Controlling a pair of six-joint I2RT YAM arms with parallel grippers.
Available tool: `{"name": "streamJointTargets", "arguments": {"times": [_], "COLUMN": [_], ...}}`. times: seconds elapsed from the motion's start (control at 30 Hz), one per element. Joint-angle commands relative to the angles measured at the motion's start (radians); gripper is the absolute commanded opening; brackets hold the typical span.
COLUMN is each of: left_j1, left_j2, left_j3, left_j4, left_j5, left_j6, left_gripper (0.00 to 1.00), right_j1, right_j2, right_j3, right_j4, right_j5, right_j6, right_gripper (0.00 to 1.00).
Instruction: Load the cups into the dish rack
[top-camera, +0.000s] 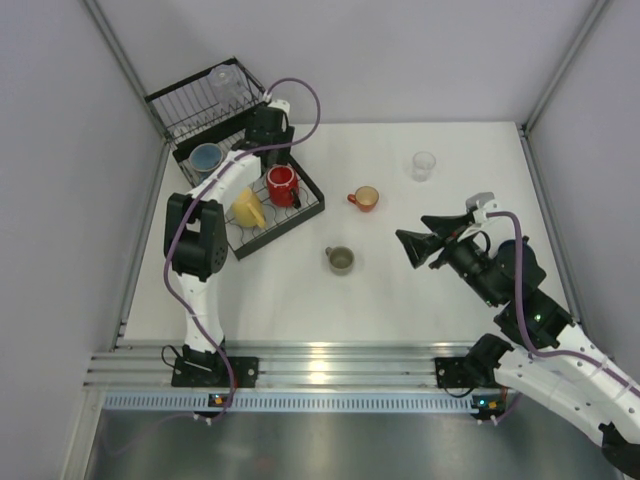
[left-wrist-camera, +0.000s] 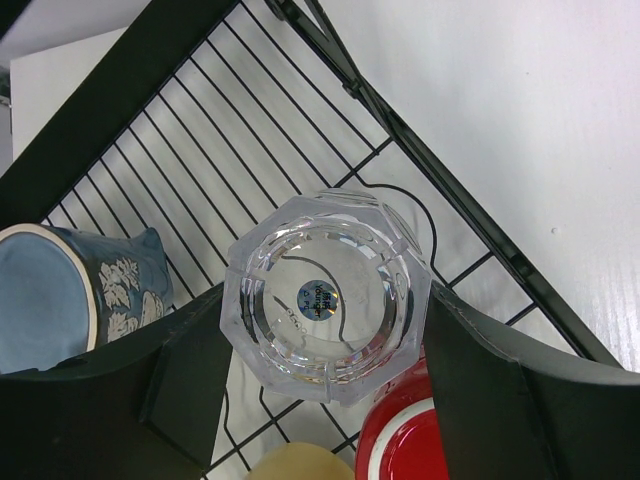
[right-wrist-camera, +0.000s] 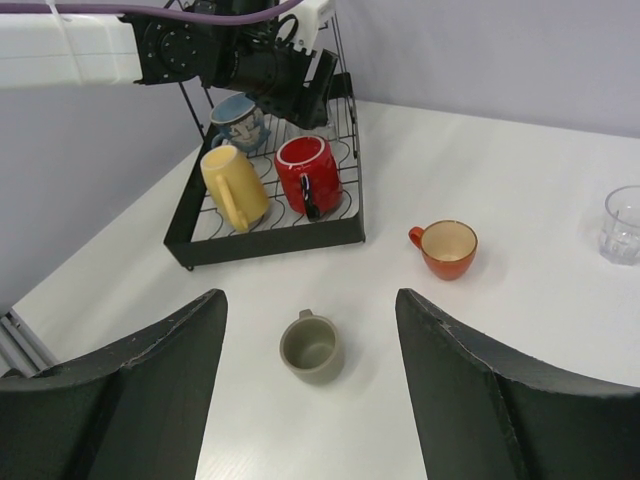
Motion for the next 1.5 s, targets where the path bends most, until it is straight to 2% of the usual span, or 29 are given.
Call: {"name": "streamJointTargets", "arguments": {"times": [0.0,0.1,0.17,0.23,0.43,0.7,1.47], "left_j1": [0.003,0.003,0.003,0.001,0.003,0.001,0.003], "left_j2": [-0.008,-0.005,-0.004,-0.004,-0.005,-0.013,-0.013], "left_j3": [-0.002,-0.006,-0.008,-0.008,-0.009,-0.009,-0.008], "left_j4": [0.068,0.069,0.069,0.069,0.068,0.069,0.068], "left_j5": [-0.004,-0.014,-0.021,-0.020,-0.018,-0.027,-0.029], "left_j6": [-0.027,-0.035,-0.035,-0.035,-0.037,-0.035,-0.040], "left_gripper": [0.52,0.55,0.62,0.64,0.66,0.72,0.80], "right_j1": [0.015,0.016,0.015,0.015,0.015,0.016,0.016], "right_j2": [-0.010,-0.007,-0.010,-0.014,-0.014,-0.012,-0.009], "right_j3": [-0.003,-0.003,-0.003,-0.003,-0.002,0.006,0.011], "right_j4": [0.019,0.018,0.016,0.013,0.016,0.013,0.013], "right_j5": [0.019,0.019,0.020,0.024,0.022,0.022,0.028], "right_j6": [-0.012,-0.010,-0.012,-0.013,-0.012,-0.021,-0.030], "right_gripper": [0.69,0.69,0.69,0.69,0.69,0.69,0.69]}}
